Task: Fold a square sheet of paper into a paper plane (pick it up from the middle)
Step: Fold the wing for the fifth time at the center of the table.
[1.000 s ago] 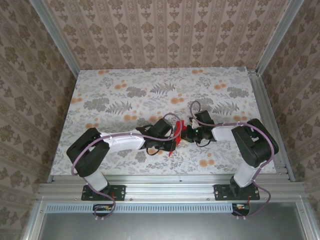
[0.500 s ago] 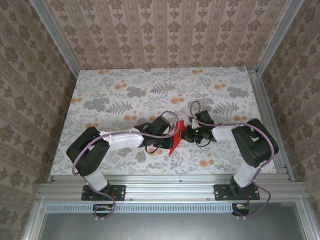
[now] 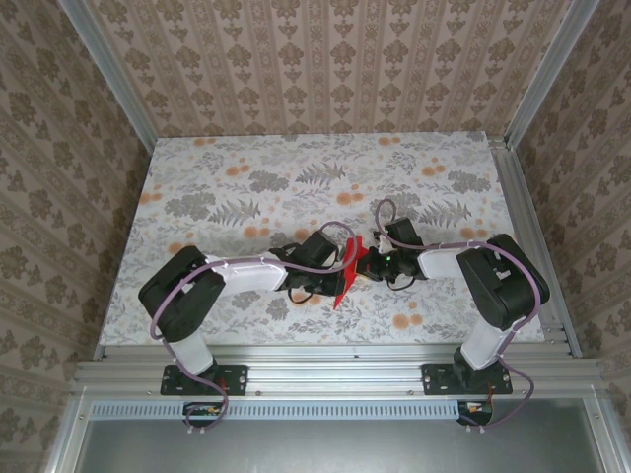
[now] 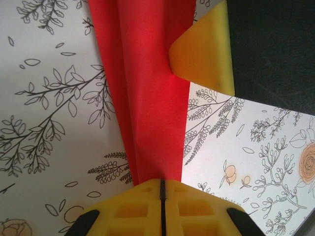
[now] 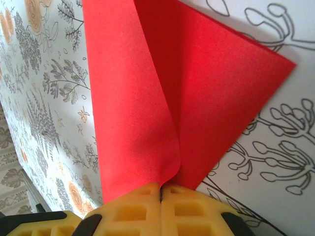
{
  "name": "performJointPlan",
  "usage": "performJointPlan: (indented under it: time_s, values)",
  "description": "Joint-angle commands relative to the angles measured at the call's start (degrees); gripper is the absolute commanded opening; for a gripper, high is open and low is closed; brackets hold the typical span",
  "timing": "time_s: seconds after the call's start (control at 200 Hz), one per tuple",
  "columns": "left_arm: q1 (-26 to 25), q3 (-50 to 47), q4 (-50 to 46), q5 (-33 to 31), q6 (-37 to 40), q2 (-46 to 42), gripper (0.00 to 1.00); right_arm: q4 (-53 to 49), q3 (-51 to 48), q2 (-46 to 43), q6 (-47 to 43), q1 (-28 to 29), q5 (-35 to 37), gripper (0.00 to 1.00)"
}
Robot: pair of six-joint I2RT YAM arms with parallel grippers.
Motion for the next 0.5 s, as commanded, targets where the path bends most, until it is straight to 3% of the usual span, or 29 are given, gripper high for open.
performJointPlan:
  time_s: [0.0,0.315,0.495]
  values:
    - [0.18,-0.68,1.73,1.37,-0.37,1.03,0.09,-4.91,-2.52,3.31,0.63,-0.46,5.82,0.0]
    - [-0.18,-0.31,1.5,1.23,-0.65,-0.08,0.1,-3.28,-3.32,3.87,1.91,-0.93,5.29,0.0]
    - [-1.96,-0.04,-5.48,-6.44,0.41,-4.23,0.22,-3.6,-3.56,3.63,1.84,-1.08,5.3,0.0]
